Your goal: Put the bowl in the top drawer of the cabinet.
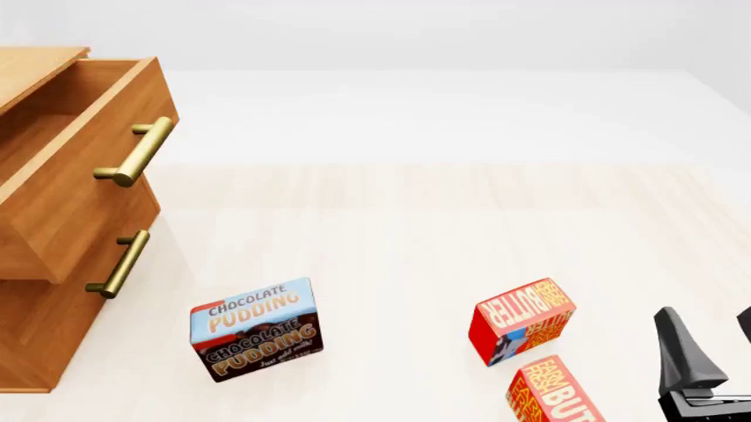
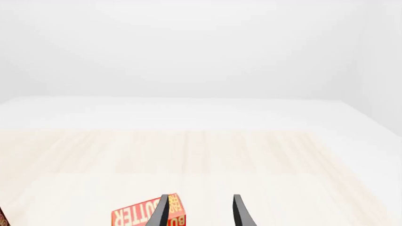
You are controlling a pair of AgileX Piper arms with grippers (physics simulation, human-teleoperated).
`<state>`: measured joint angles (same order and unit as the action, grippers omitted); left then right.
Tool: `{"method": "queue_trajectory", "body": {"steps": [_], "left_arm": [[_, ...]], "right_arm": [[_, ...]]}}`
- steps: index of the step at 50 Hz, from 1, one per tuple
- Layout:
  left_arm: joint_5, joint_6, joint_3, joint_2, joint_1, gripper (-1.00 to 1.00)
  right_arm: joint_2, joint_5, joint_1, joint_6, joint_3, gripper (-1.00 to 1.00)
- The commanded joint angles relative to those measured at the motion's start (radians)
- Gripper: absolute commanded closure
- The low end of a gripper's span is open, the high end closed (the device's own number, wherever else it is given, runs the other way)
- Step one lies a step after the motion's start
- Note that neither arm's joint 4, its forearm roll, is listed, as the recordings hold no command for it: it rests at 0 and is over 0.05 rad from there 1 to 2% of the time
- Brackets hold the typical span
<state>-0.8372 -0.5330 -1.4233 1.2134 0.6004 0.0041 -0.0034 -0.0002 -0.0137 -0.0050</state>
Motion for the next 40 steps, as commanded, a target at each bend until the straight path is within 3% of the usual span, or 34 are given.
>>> {"method": "queue_trajectory", "body": {"steps": [1,17,19,22,34,40], "left_arm": [[0.014,0.013,-0.009,0.013,0.017,-1.00],[-0.027,0.042,-0.053,0.031,0.034,-1.00],[-0.060,0.103,-0.085,0.076,0.074,-1.00],[-0.067,0.098,-0.080,0.062,0.072,-1.00],[-0.135,0.105,-0.117,-0.006,0.016,-1.00],[-0.195,0.094,-0.153,-0.077,-0.057,-1.00]], "right_arm": [[0.000,0.000,0.000,0.000,0.000,-1.00],[-0.001,-0.001,0.001,0.000,0.000,-1.00],[-0.001,-0.001,0.003,0.001,0.000,-1.00],[-0.001,-0.001,0.002,0.001,0.000,-1.00],[-0.001,-0.001,0.004,0.001,0.000,-1.00],[-0.001,-0.002,0.004,0.002,0.000,-1.00]]}}
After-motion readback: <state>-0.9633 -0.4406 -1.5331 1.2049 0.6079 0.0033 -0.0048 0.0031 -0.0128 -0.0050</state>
